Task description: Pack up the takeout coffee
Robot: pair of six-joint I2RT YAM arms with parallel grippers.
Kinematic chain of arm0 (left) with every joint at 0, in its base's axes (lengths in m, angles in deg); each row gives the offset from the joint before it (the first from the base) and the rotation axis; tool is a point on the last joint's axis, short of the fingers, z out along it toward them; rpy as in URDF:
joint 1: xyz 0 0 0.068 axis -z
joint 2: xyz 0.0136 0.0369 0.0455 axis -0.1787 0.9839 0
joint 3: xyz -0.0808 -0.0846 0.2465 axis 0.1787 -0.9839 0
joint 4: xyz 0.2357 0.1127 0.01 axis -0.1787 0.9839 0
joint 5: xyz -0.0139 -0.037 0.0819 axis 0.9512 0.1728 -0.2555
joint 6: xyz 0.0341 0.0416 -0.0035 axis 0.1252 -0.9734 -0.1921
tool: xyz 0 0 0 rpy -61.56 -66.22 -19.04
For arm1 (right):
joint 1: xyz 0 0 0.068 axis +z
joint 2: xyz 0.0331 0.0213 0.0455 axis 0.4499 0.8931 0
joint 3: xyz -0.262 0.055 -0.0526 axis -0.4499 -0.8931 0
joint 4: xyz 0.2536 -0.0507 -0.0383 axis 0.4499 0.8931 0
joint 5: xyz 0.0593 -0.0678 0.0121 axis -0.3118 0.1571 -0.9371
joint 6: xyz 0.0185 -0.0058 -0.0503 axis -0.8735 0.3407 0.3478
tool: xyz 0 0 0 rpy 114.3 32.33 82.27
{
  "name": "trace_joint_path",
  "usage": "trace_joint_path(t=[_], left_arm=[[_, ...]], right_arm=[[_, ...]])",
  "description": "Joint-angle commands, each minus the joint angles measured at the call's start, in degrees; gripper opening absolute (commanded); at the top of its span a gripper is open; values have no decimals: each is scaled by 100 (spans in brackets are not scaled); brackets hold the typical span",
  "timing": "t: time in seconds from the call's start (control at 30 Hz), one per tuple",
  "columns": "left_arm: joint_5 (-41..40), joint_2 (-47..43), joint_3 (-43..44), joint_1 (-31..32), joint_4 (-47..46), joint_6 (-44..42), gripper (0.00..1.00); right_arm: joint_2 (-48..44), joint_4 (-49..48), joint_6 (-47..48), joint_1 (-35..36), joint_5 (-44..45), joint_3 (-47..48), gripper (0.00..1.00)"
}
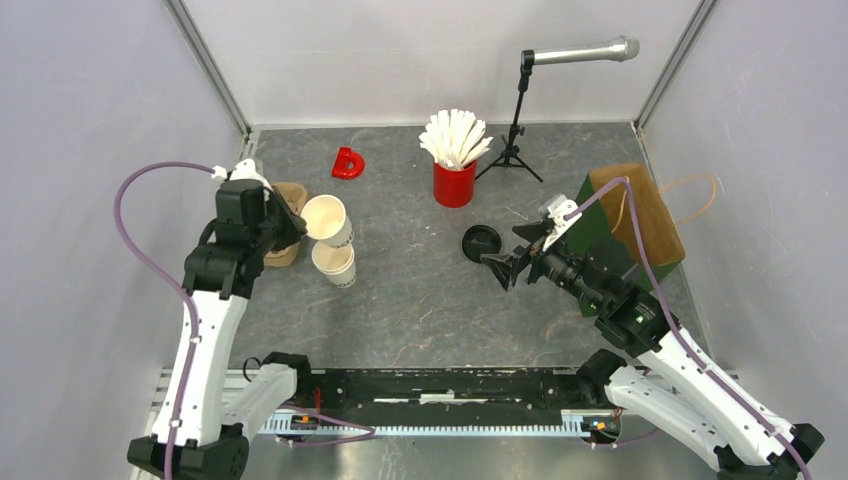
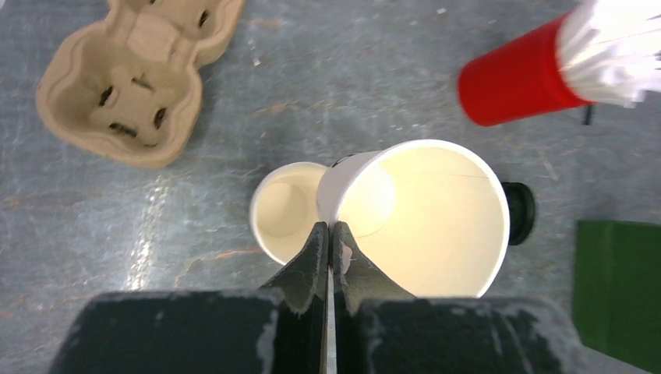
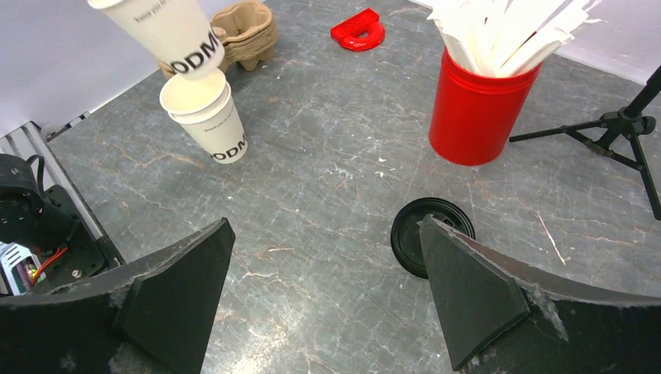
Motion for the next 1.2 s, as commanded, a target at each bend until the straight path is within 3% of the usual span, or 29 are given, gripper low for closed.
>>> trace_joint_path(t=[0.0, 0.17, 0.27, 0.5, 0.73, 1.17], left_arm=[[892, -204, 497, -26, 45, -207, 2], [2167, -164, 388, 36, -66, -207, 2], [2183, -169, 277, 344, -93, -250, 2], [1371, 78, -314, 2160, -865, -1, 2], [382, 646, -1392, 3319, -2104, 312, 2], [-268, 1480, -1621, 4008, -2978, 168, 7]], right_arm=[[5, -14, 140, 7, 2, 53, 98], [14, 104, 156, 7, 95, 111, 98], [8, 263, 216, 7, 116, 241, 98], [-92, 453, 380, 2, 182, 371, 98], [-204, 542, 339, 7, 197, 284, 98], [-154, 598, 198, 2, 212, 211, 98]])
